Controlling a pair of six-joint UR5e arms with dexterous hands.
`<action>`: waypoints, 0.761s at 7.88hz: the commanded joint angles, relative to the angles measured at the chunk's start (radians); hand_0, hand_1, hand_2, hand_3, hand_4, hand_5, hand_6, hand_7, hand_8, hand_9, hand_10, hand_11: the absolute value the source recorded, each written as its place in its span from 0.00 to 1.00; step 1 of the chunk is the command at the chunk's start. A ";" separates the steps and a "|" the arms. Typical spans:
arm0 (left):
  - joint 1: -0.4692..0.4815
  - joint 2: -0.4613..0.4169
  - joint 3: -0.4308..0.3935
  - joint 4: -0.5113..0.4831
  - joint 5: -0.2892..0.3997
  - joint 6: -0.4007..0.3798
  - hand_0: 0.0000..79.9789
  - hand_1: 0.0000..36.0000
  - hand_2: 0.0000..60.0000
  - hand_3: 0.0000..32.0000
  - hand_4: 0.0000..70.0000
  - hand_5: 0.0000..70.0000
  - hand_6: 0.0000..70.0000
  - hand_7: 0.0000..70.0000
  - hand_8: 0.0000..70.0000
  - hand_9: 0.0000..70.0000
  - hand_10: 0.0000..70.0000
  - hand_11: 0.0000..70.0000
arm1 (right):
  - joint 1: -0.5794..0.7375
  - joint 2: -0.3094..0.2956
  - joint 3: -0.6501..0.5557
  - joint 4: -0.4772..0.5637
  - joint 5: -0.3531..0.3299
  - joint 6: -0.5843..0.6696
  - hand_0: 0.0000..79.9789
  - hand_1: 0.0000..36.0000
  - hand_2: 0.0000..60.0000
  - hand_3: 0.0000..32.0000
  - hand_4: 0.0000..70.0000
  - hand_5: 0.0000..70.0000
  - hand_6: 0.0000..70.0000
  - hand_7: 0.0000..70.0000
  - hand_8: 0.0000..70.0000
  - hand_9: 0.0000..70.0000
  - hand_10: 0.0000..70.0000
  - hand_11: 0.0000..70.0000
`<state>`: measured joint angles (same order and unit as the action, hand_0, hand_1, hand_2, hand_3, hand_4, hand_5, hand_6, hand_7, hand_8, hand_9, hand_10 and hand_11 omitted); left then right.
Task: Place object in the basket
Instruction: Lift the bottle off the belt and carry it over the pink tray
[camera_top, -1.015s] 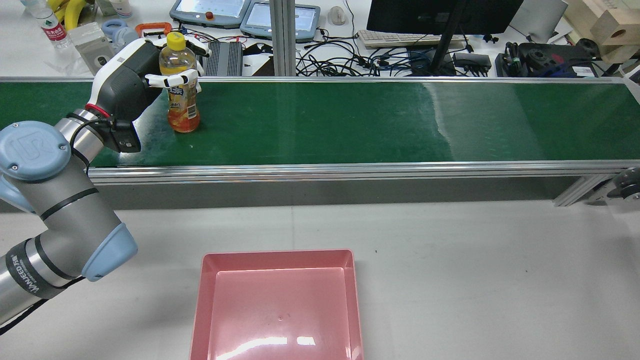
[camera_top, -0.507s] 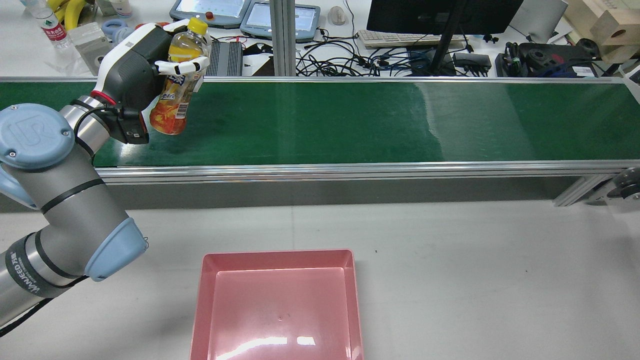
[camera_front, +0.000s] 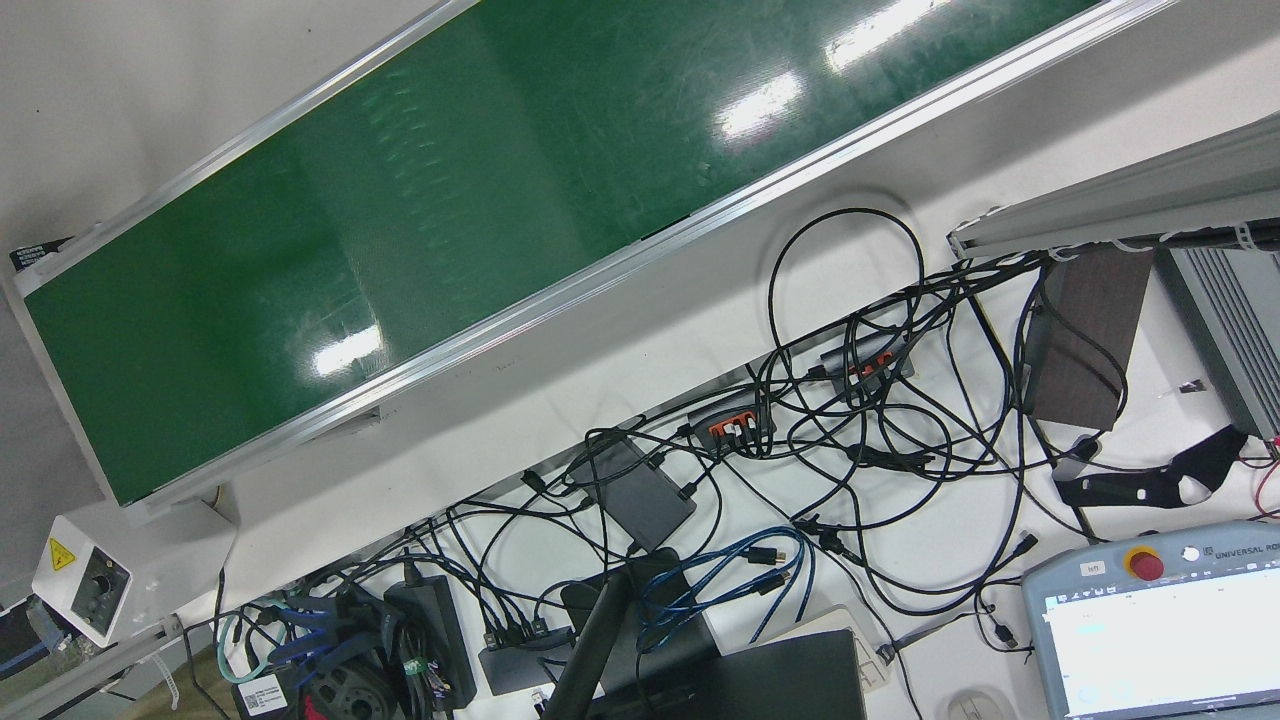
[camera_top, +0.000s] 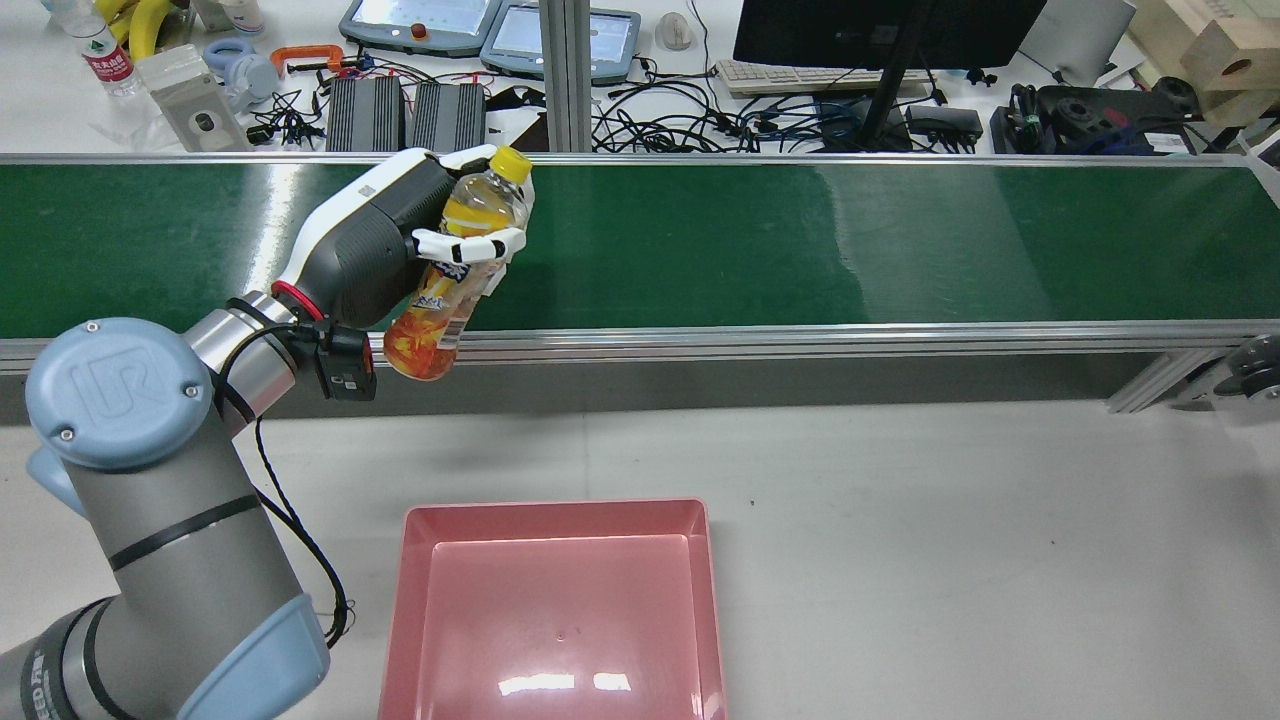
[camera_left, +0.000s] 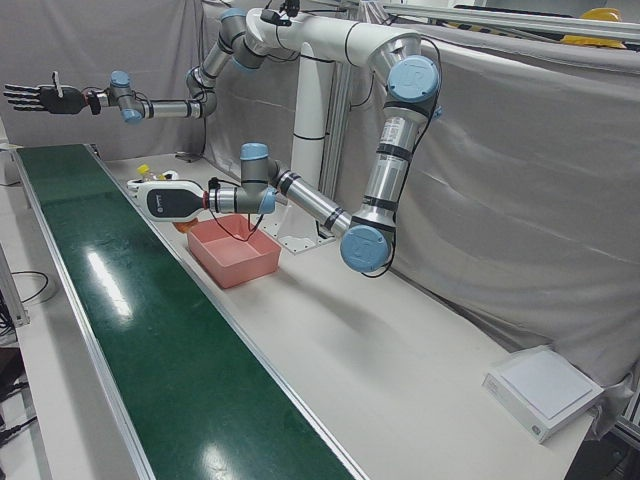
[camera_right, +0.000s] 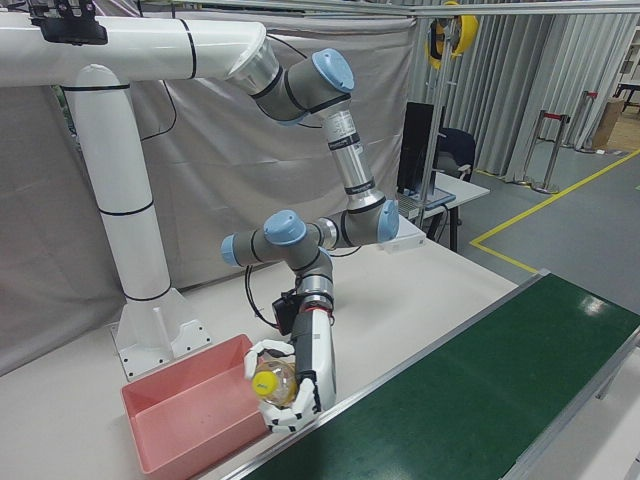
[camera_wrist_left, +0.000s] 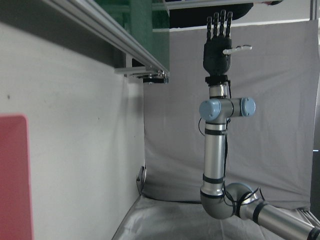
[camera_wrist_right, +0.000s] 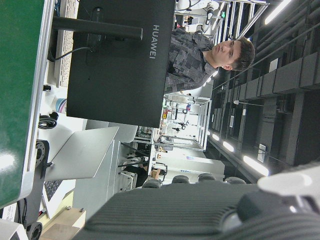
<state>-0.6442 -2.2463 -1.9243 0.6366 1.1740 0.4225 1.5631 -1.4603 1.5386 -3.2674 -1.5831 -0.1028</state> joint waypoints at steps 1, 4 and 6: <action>0.154 0.002 -0.177 0.125 0.048 0.112 0.51 0.51 1.00 0.00 0.42 0.76 0.70 0.91 0.80 1.00 0.84 1.00 | 0.000 -0.002 0.000 0.000 0.000 0.000 0.00 0.00 0.00 0.00 0.00 0.00 0.00 0.00 0.00 0.00 0.00 0.00; 0.270 -0.001 -0.183 0.132 0.052 0.157 0.54 0.54 1.00 0.00 0.39 0.73 0.66 0.87 0.77 1.00 0.80 1.00 | 0.000 -0.002 -0.002 0.000 0.000 0.000 0.00 0.00 0.00 0.00 0.00 0.00 0.00 0.00 0.00 0.00 0.00 0.00; 0.345 -0.006 -0.182 0.136 0.042 0.186 0.54 0.47 1.00 0.00 0.39 0.66 0.60 0.78 0.68 0.94 0.68 0.97 | -0.002 -0.002 -0.002 0.000 0.000 0.000 0.00 0.00 0.00 0.00 0.00 0.00 0.00 0.00 0.00 0.00 0.00 0.00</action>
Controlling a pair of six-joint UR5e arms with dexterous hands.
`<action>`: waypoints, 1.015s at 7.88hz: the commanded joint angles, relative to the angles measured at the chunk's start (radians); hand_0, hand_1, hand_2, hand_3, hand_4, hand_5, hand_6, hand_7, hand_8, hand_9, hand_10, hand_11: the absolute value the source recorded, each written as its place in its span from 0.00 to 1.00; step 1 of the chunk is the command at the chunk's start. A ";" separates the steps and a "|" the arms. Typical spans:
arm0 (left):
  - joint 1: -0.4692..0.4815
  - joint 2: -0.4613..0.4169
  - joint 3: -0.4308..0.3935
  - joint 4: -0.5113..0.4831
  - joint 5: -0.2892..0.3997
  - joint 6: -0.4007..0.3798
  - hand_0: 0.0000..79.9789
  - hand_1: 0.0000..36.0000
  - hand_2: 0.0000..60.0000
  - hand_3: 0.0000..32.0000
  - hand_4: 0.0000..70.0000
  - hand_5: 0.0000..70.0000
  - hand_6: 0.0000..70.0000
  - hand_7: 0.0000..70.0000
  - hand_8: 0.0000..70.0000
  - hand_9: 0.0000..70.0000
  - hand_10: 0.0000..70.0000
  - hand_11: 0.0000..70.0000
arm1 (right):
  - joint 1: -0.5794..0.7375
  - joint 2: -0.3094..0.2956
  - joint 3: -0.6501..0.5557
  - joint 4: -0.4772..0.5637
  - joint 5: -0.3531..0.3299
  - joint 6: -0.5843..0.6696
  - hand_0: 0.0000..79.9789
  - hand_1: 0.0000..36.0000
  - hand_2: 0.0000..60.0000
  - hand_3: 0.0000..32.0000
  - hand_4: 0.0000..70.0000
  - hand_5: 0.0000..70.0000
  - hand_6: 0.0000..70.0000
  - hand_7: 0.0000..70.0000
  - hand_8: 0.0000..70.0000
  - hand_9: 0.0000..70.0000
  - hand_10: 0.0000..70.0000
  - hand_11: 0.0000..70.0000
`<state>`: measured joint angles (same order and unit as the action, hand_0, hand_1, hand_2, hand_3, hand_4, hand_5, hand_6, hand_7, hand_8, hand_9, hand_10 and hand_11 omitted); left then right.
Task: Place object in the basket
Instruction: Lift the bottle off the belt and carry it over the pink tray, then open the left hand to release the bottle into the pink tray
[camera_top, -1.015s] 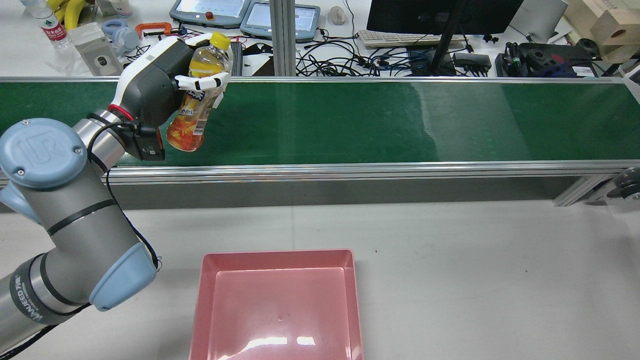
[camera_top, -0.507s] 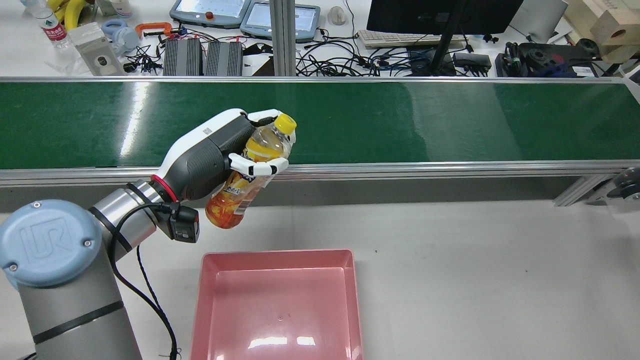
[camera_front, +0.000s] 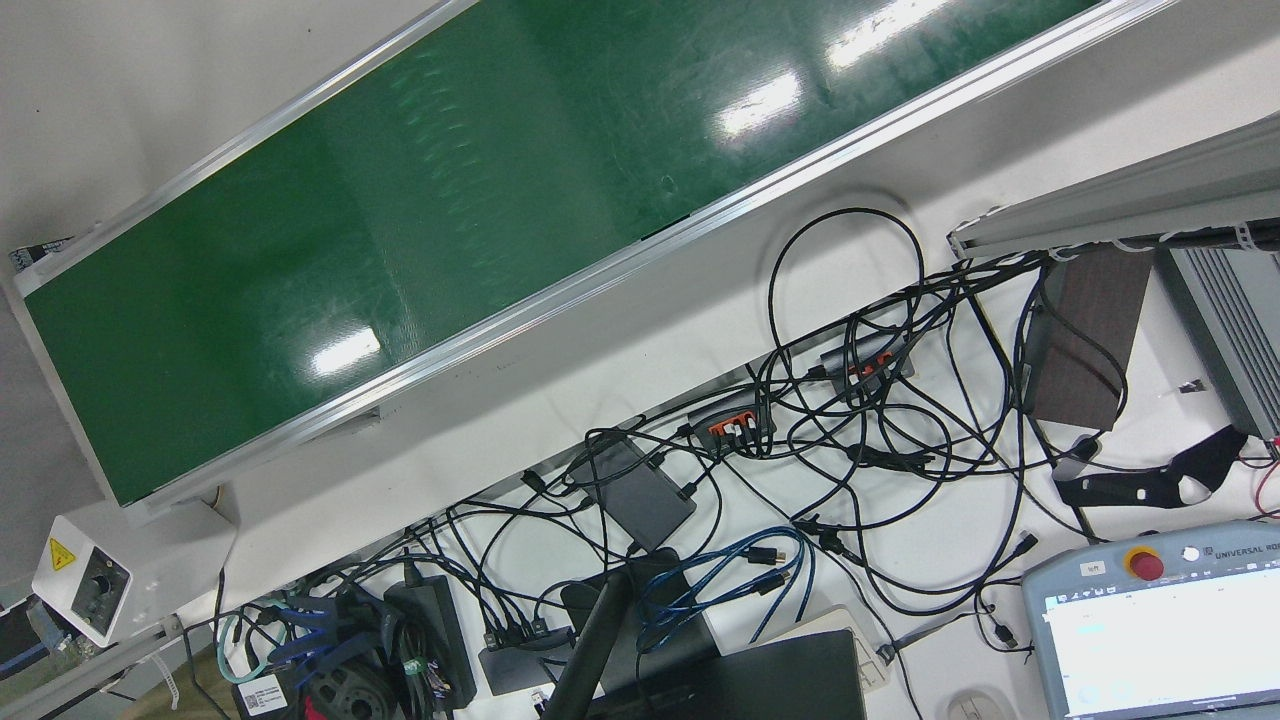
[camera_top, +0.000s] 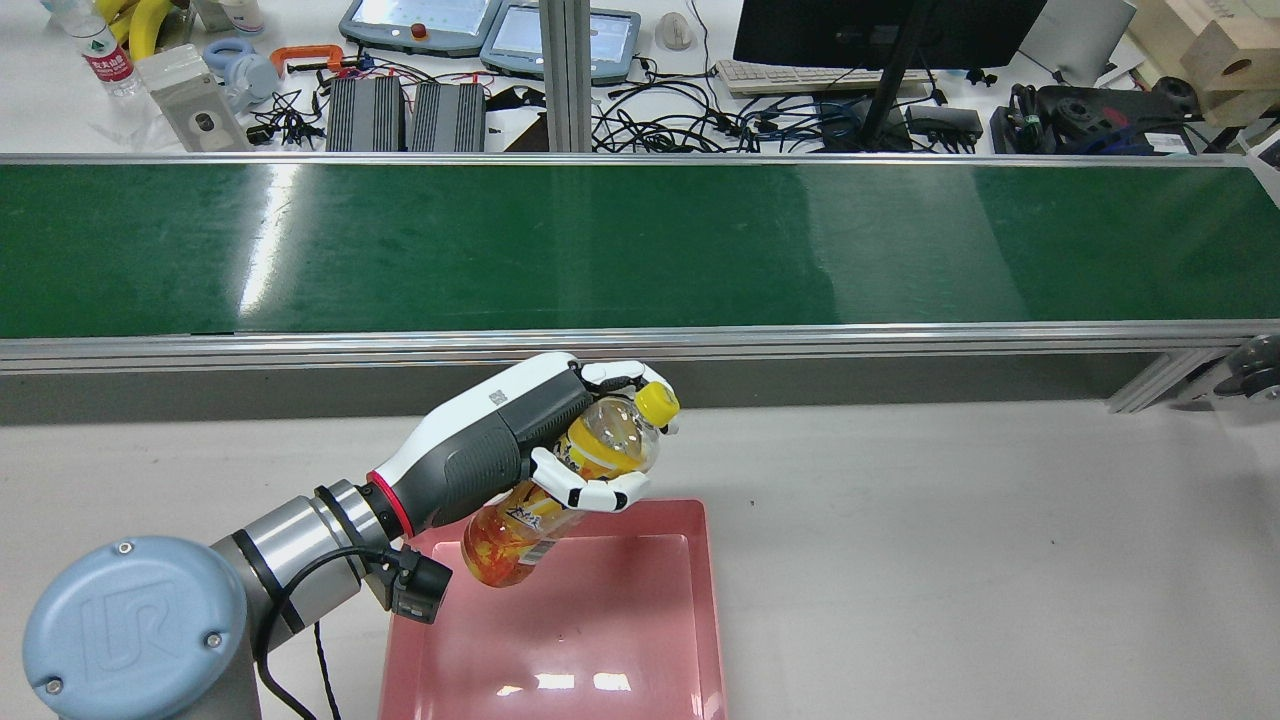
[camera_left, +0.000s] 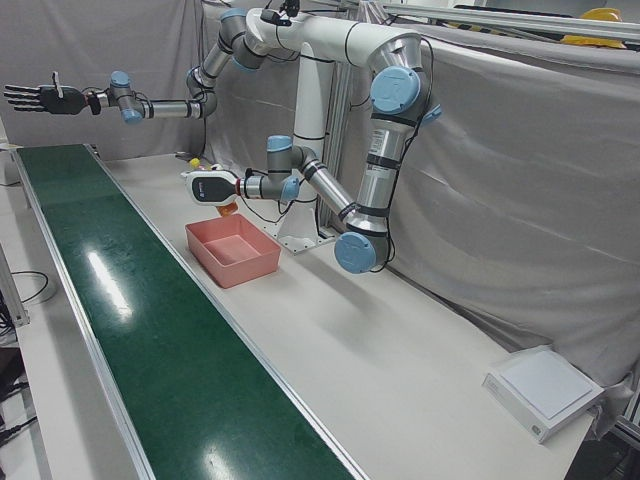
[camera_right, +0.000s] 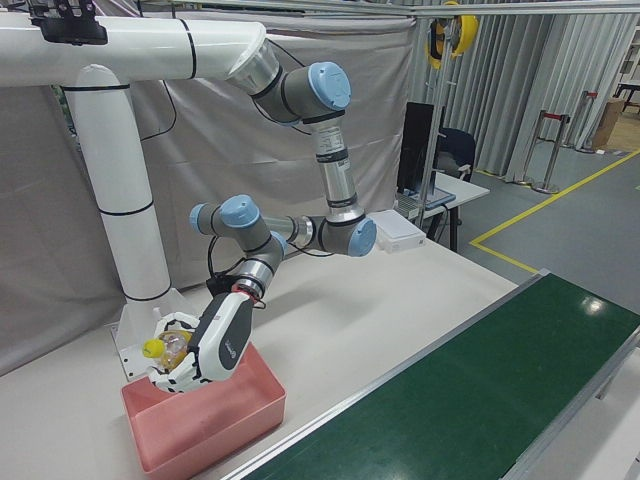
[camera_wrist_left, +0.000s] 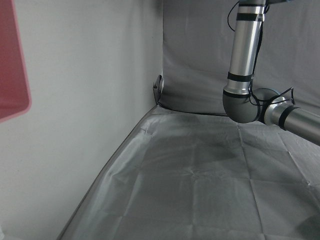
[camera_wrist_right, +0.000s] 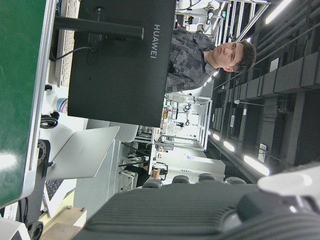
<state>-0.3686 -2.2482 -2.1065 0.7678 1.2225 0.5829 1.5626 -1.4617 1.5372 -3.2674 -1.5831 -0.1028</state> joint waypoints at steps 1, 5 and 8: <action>0.076 0.001 0.000 0.016 -0.006 0.043 0.52 0.40 0.93 0.00 0.37 0.58 0.48 0.68 0.57 0.79 0.55 0.78 | -0.001 0.000 0.000 0.000 0.000 0.000 0.00 0.00 0.00 0.00 0.00 0.00 0.00 0.00 0.00 0.00 0.00 0.00; 0.073 0.009 0.000 0.007 0.003 0.048 0.54 0.18 0.00 0.00 0.00 0.07 0.00 0.03 0.01 0.02 0.09 0.15 | -0.001 0.001 -0.002 0.000 0.000 0.000 0.00 0.00 0.00 0.00 0.00 0.00 0.00 0.00 0.00 0.00 0.00 0.00; 0.063 0.002 -0.003 0.007 0.002 0.045 0.57 0.14 0.00 0.00 0.00 0.03 0.00 0.01 0.00 0.01 0.07 0.12 | -0.001 0.000 0.000 0.000 0.000 0.000 0.00 0.00 0.00 0.00 0.00 0.00 0.00 0.00 0.00 0.00 0.00 0.00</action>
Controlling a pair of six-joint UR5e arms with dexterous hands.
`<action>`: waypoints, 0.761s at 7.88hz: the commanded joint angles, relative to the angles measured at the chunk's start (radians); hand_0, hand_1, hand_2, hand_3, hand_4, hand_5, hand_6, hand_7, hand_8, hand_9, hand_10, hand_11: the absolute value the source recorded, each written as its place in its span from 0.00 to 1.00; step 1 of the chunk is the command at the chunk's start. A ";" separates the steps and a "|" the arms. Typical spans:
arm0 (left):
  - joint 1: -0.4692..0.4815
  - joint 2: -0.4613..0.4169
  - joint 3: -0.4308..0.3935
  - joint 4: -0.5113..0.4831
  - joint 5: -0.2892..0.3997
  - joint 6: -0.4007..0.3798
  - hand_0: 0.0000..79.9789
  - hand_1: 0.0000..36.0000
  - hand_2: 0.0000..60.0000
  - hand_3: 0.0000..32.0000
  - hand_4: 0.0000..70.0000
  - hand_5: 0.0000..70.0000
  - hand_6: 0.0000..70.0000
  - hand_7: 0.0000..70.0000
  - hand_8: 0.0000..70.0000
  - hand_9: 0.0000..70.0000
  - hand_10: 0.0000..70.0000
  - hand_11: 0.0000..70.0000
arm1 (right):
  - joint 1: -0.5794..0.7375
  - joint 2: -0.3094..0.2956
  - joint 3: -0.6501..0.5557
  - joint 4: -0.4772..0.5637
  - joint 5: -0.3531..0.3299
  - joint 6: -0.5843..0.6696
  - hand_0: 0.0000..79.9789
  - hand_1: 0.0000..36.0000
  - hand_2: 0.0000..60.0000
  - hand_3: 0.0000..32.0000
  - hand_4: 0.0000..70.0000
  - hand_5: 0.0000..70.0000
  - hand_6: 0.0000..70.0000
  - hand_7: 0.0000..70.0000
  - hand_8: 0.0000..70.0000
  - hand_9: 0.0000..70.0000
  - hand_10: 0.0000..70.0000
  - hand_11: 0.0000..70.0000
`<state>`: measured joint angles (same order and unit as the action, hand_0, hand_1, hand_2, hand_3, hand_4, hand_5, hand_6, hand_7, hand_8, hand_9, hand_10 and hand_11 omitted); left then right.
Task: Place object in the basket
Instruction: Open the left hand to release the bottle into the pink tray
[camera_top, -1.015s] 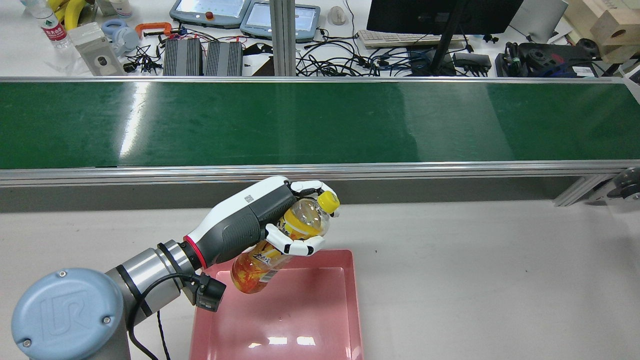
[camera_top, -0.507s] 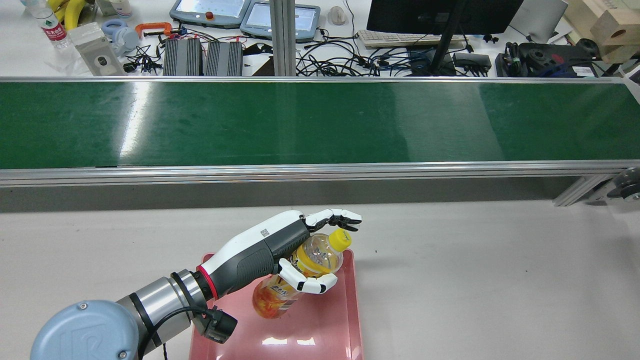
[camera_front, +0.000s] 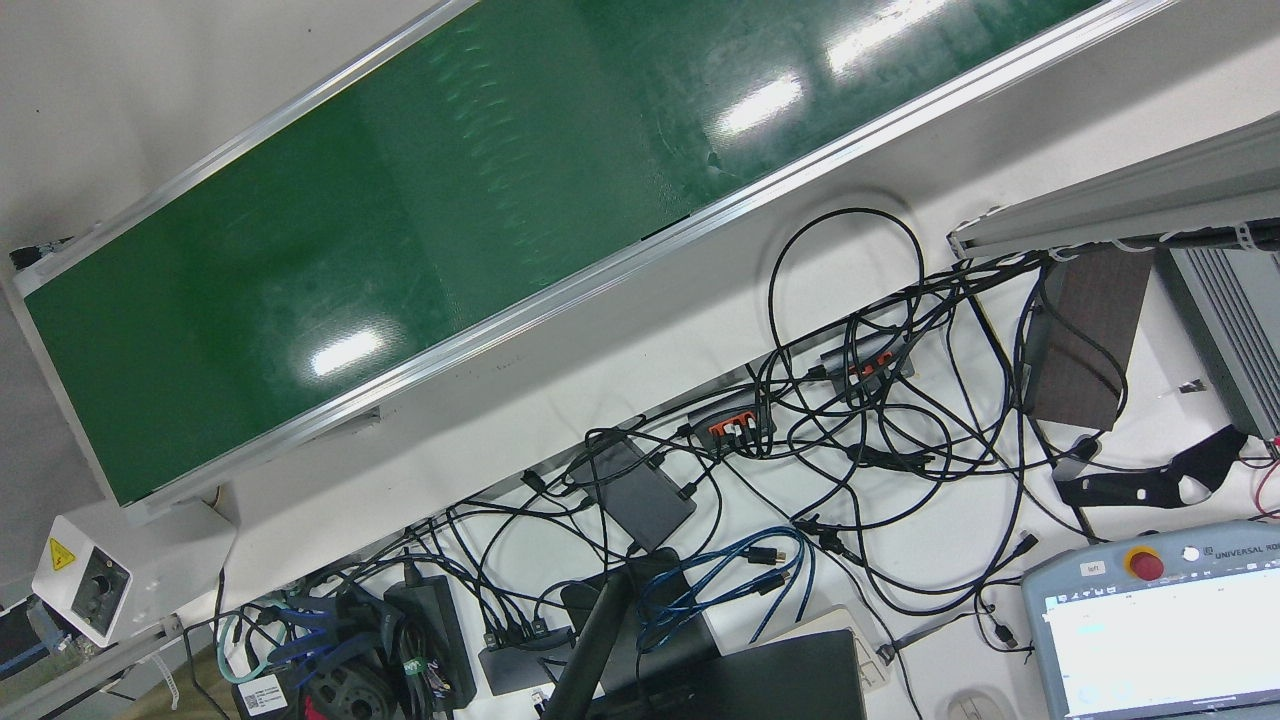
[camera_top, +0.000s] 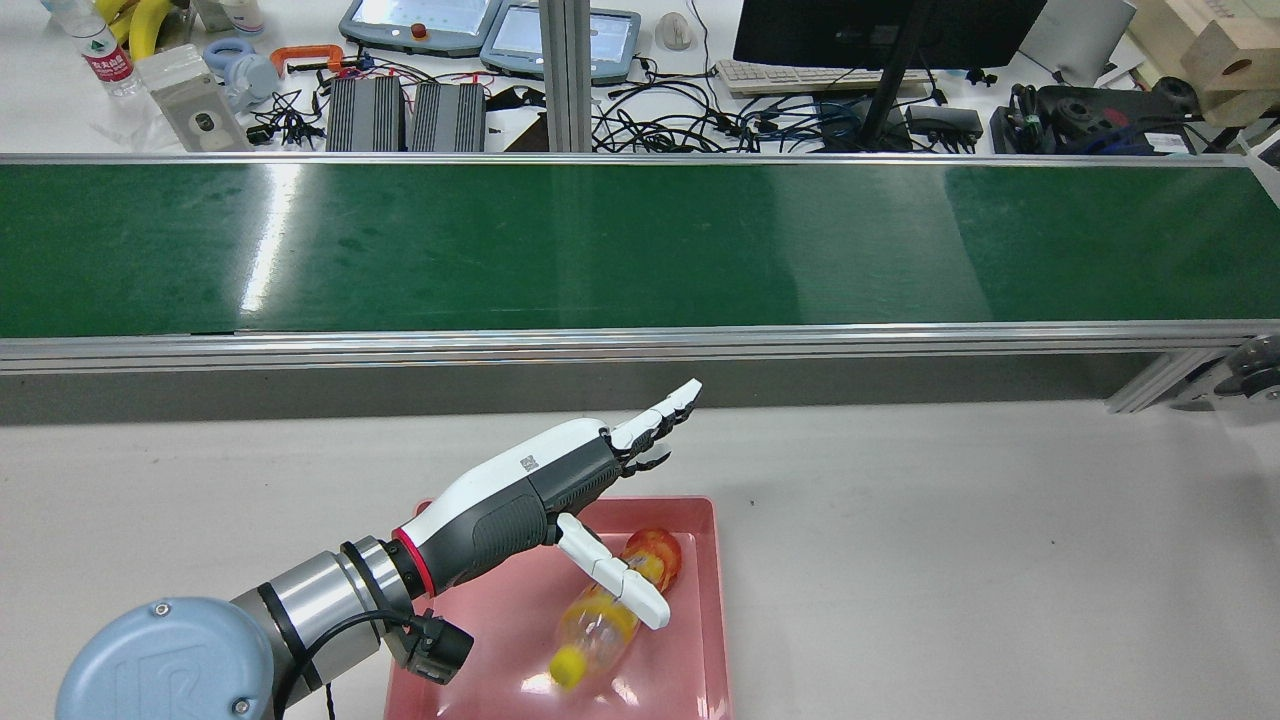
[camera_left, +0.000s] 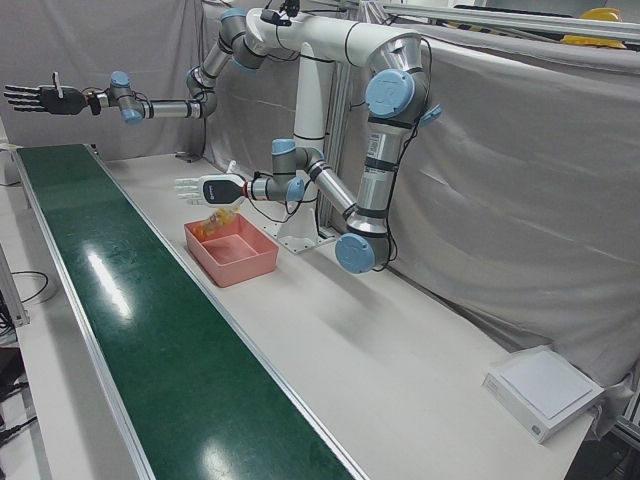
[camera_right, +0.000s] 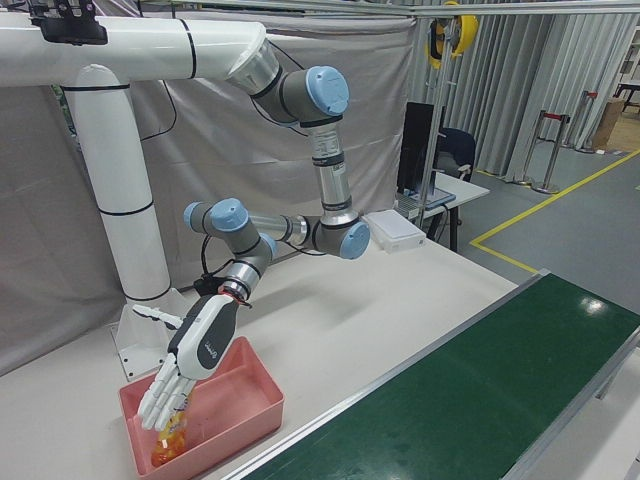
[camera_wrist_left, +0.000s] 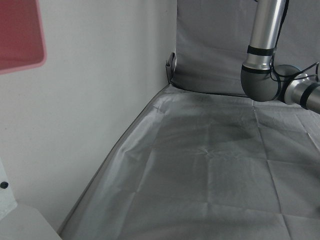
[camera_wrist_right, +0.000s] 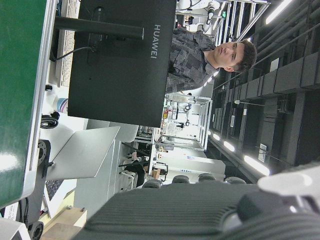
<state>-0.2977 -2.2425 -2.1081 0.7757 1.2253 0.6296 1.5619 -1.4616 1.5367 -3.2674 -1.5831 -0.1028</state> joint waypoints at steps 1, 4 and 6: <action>-0.012 -0.003 -0.001 -0.007 -0.001 -0.005 0.57 0.16 0.00 0.00 0.00 0.03 0.00 0.01 0.00 0.01 0.07 0.13 | 0.000 0.000 0.000 0.000 0.000 0.000 0.00 0.00 0.00 0.00 0.00 0.00 0.00 0.00 0.00 0.00 0.00 0.00; -0.026 -0.003 -0.006 -0.025 -0.001 -0.013 0.56 0.18 0.00 0.00 0.00 0.03 0.00 0.01 0.00 0.01 0.07 0.12 | 0.001 0.000 0.000 0.000 0.000 0.000 0.00 0.00 0.00 0.00 0.00 0.00 0.00 0.00 0.00 0.00 0.00 0.00; -0.059 -0.002 -0.030 -0.026 0.000 -0.016 0.55 0.19 0.00 0.00 0.00 0.03 0.00 0.01 0.00 0.02 0.07 0.13 | 0.001 0.000 0.000 0.000 0.000 0.000 0.00 0.00 0.00 0.00 0.00 0.00 0.00 0.00 0.00 0.00 0.00 0.00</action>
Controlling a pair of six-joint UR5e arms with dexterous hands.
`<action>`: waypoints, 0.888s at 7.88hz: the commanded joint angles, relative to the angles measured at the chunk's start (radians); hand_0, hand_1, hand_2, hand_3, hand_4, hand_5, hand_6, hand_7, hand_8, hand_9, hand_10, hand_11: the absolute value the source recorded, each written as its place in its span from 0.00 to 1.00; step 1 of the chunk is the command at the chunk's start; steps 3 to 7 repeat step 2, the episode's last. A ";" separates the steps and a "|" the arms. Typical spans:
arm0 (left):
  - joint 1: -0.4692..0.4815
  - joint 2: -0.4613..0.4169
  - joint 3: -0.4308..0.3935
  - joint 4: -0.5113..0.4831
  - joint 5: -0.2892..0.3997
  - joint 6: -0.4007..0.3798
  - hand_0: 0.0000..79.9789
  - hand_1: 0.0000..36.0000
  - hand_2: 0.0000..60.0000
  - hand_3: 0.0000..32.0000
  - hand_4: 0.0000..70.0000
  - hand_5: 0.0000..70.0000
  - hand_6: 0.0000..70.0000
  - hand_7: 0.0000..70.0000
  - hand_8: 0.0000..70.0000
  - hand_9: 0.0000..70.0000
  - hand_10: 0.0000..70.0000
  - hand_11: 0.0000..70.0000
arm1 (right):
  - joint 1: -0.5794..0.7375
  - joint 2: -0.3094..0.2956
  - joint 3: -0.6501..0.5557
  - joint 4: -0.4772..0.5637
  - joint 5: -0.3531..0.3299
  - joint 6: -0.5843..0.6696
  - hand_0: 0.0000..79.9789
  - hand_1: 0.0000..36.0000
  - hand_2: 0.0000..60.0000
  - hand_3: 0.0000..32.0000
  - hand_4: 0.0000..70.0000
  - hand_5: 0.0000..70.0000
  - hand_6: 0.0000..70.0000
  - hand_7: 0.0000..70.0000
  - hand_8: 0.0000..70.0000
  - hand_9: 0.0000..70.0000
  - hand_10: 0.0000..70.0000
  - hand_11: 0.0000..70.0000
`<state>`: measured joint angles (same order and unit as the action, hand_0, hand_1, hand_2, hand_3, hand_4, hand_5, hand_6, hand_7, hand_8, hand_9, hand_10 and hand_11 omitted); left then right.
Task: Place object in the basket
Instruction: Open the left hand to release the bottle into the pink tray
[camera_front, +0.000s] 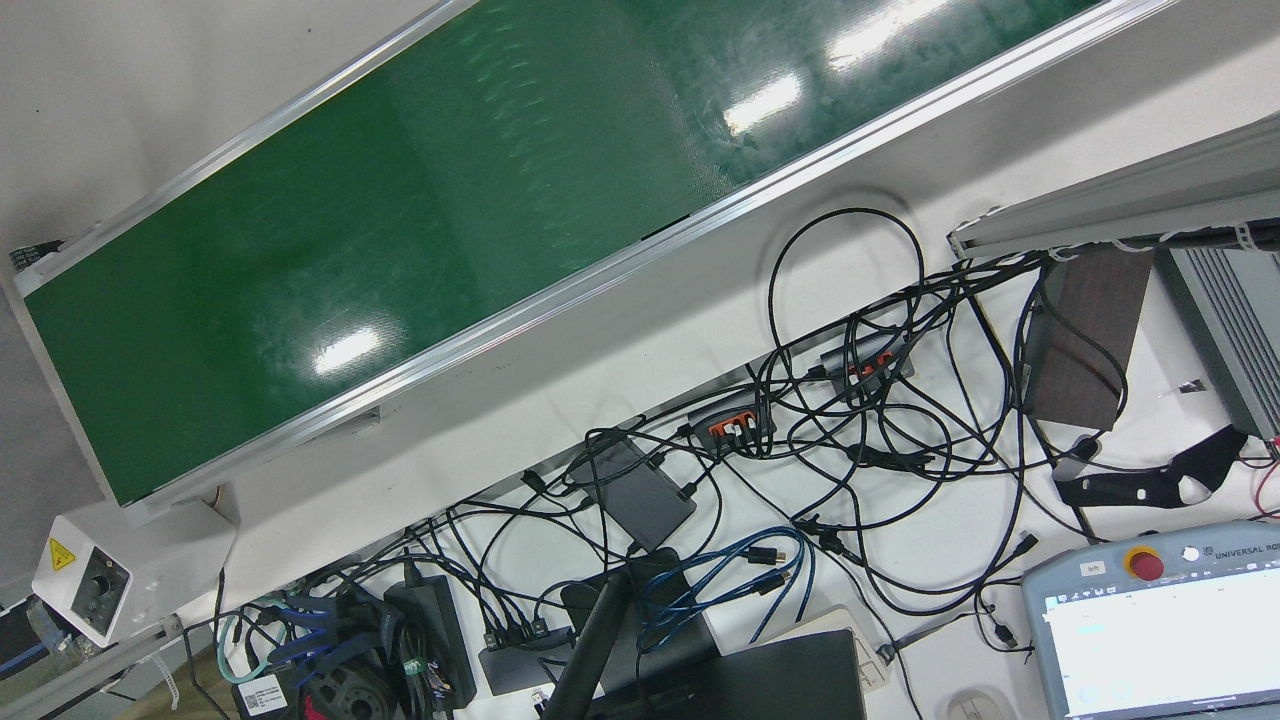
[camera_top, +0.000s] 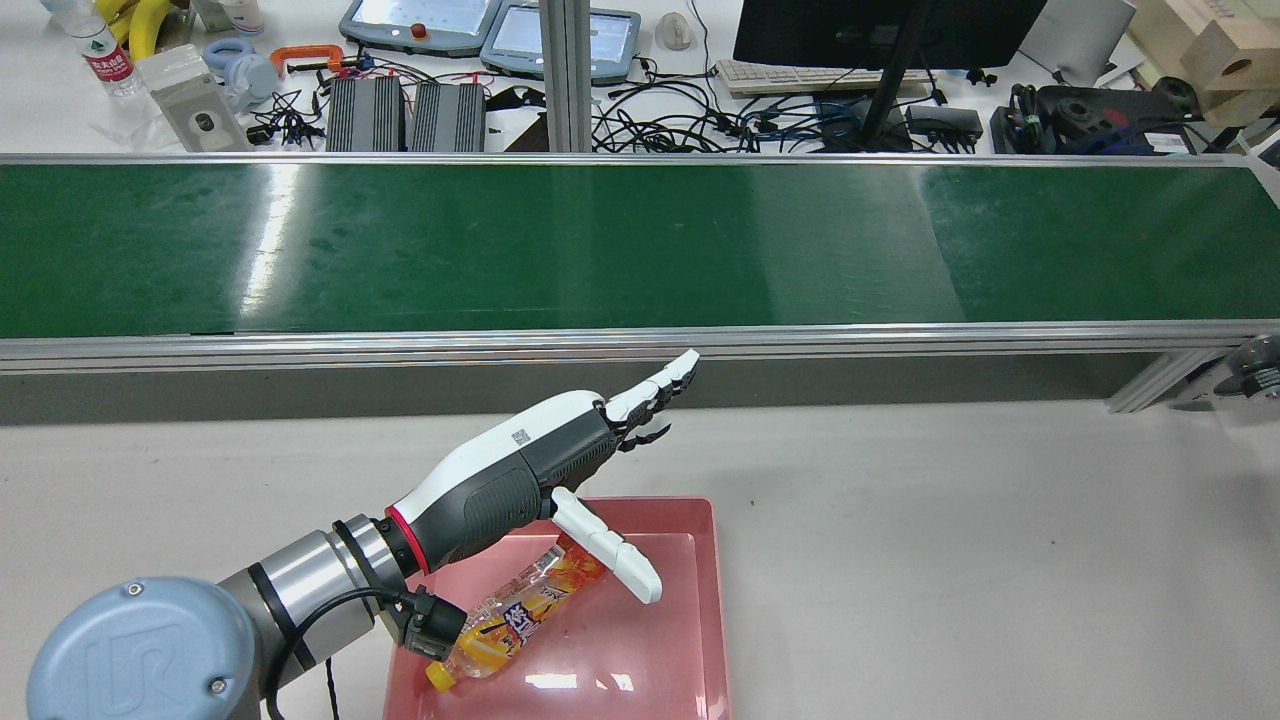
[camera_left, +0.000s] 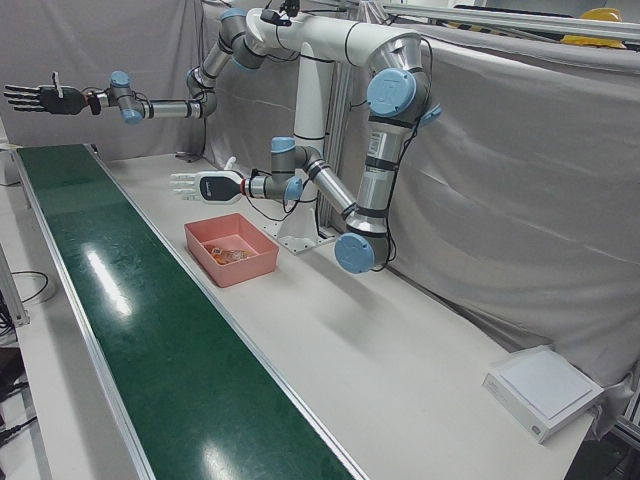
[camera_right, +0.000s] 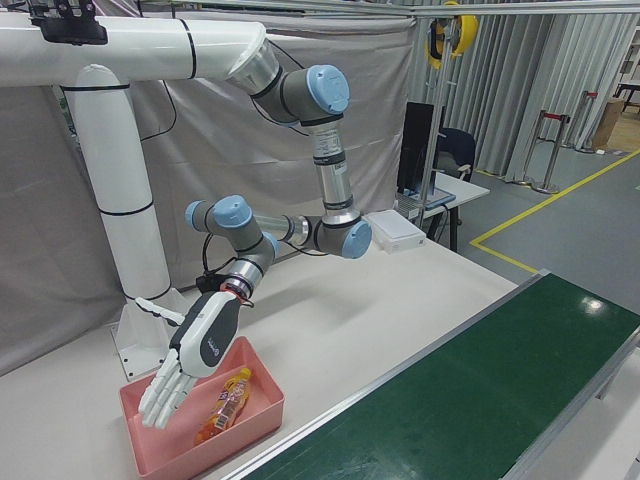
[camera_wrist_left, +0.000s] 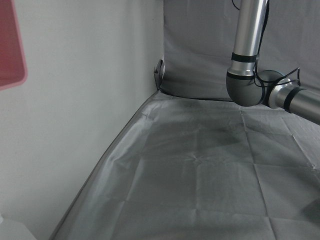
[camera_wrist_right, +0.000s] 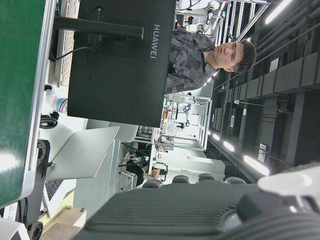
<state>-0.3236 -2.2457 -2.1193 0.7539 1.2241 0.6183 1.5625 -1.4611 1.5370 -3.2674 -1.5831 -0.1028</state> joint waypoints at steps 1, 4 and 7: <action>-0.063 0.001 -0.027 -0.004 0.002 -0.015 0.55 0.18 0.00 0.00 0.00 0.04 0.00 0.01 0.00 0.02 0.08 0.13 | 0.001 0.001 0.000 0.000 0.000 0.000 0.00 0.00 0.00 0.00 0.00 0.00 0.00 0.00 0.00 0.00 0.00 0.00; -0.098 0.005 -0.030 -0.004 0.003 -0.052 0.54 0.18 0.00 0.00 0.00 0.04 0.00 0.01 0.00 0.02 0.08 0.14 | 0.001 0.001 0.000 0.000 0.000 0.000 0.00 0.00 0.00 0.00 0.00 0.00 0.00 0.00 0.00 0.00 0.00 0.00; -0.098 0.005 -0.030 -0.004 0.003 -0.052 0.54 0.18 0.00 0.00 0.00 0.04 0.00 0.01 0.00 0.02 0.08 0.14 | 0.001 0.001 0.000 0.000 0.000 0.000 0.00 0.00 0.00 0.00 0.00 0.00 0.00 0.00 0.00 0.00 0.00 0.00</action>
